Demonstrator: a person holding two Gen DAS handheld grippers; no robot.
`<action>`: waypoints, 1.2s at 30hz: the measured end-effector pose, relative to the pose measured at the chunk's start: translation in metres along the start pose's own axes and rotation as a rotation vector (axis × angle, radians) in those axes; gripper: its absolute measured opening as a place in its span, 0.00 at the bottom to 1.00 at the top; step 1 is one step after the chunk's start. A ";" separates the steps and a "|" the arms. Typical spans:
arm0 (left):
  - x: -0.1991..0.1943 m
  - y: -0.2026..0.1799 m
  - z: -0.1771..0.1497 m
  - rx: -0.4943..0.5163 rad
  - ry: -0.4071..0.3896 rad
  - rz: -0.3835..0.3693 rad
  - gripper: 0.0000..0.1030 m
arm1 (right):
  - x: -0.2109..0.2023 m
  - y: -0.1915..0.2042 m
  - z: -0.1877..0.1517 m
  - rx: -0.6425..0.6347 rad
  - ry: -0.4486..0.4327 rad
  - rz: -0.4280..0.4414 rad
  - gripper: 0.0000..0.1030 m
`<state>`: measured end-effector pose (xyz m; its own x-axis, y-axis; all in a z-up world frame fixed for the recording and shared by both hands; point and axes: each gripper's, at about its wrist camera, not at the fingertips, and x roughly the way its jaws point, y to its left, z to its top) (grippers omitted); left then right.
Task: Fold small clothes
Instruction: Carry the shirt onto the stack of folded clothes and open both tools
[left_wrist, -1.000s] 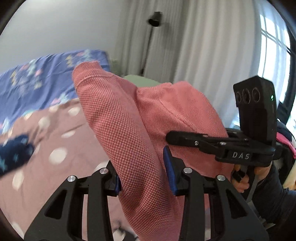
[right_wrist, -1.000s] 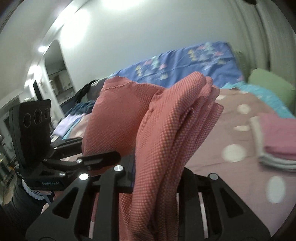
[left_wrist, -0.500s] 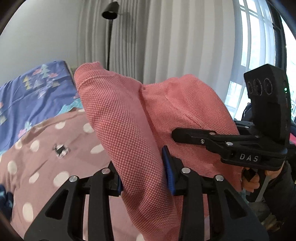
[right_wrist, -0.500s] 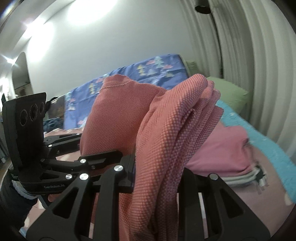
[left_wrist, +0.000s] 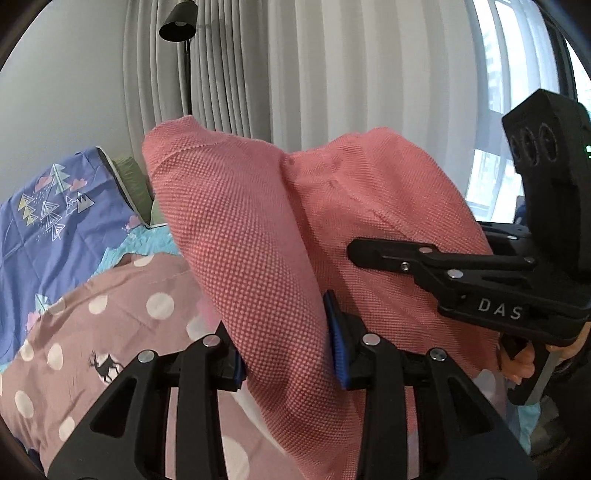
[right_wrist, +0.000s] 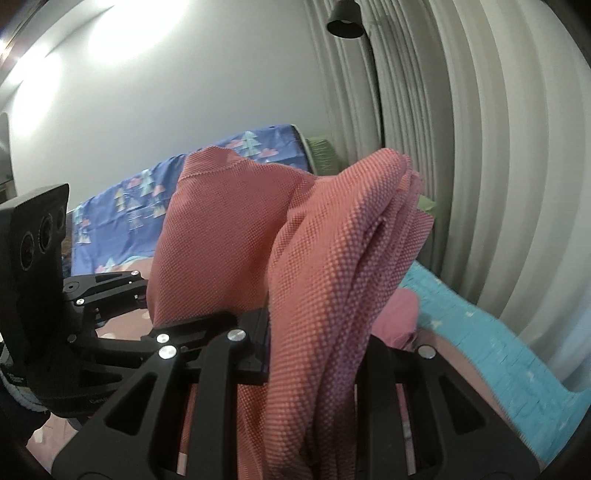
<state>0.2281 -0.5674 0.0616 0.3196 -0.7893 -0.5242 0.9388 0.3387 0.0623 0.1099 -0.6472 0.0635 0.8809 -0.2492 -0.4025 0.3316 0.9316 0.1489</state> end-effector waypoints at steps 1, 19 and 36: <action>0.006 0.003 0.003 -0.009 -0.002 0.002 0.35 | 0.006 -0.006 0.004 0.007 0.001 -0.008 0.20; 0.106 0.054 -0.115 -0.354 0.222 0.096 0.88 | 0.120 -0.078 -0.108 0.072 0.182 -0.474 0.64; -0.057 0.041 -0.159 -0.394 0.059 0.164 0.94 | -0.035 -0.009 -0.124 0.112 -0.007 -0.426 0.85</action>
<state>0.2281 -0.4265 -0.0412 0.4418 -0.6820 -0.5828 0.7518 0.6359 -0.1743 0.0344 -0.6140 -0.0358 0.6594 -0.6075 -0.4429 0.7002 0.7107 0.0678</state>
